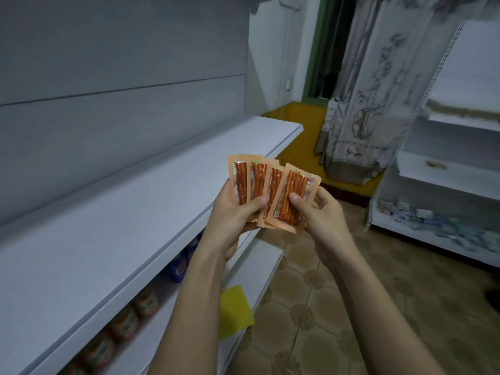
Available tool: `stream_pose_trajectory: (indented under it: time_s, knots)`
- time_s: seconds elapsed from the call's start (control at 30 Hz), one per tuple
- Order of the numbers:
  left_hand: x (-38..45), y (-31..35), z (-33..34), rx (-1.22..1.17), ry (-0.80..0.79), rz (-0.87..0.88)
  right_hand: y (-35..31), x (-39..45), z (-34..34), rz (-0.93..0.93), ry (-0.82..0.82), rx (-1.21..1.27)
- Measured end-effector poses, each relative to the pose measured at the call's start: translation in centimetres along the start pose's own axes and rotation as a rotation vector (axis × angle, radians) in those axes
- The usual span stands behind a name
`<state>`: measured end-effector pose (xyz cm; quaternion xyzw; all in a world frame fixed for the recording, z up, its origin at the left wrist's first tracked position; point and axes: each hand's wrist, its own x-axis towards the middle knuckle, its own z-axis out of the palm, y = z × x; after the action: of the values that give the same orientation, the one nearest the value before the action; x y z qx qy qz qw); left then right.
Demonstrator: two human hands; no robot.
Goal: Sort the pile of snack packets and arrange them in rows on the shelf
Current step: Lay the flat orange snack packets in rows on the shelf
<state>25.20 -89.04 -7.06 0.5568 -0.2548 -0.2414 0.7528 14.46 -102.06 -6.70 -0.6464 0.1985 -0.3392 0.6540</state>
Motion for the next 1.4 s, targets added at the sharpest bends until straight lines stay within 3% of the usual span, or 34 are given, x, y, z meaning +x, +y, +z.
stream_pose_trajectory:
  time_s: [0.4, 0.8, 1.1, 1.4]
  knots:
    - [15.8, -4.2, 6.9, 0.067, 0.068, -0.009, 3.2, 16.8, -6.3, 0.066, -0.057, 0.051]
    - [30.2, -7.1, 17.1, 0.071, 0.266, 0.065, 4.3, 35.4, -15.1, 0.064, -0.272, 0.063]
    - [39.2, -7.6, 18.1, 0.107, 0.426, 0.097, 6.3, 46.4, -14.1, 0.055, -0.390, 0.018]
    - [53.3, -10.0, 14.8, 0.053, 0.597, 0.152, 9.7, 61.6, -8.6, 0.073, -0.510, -0.065]
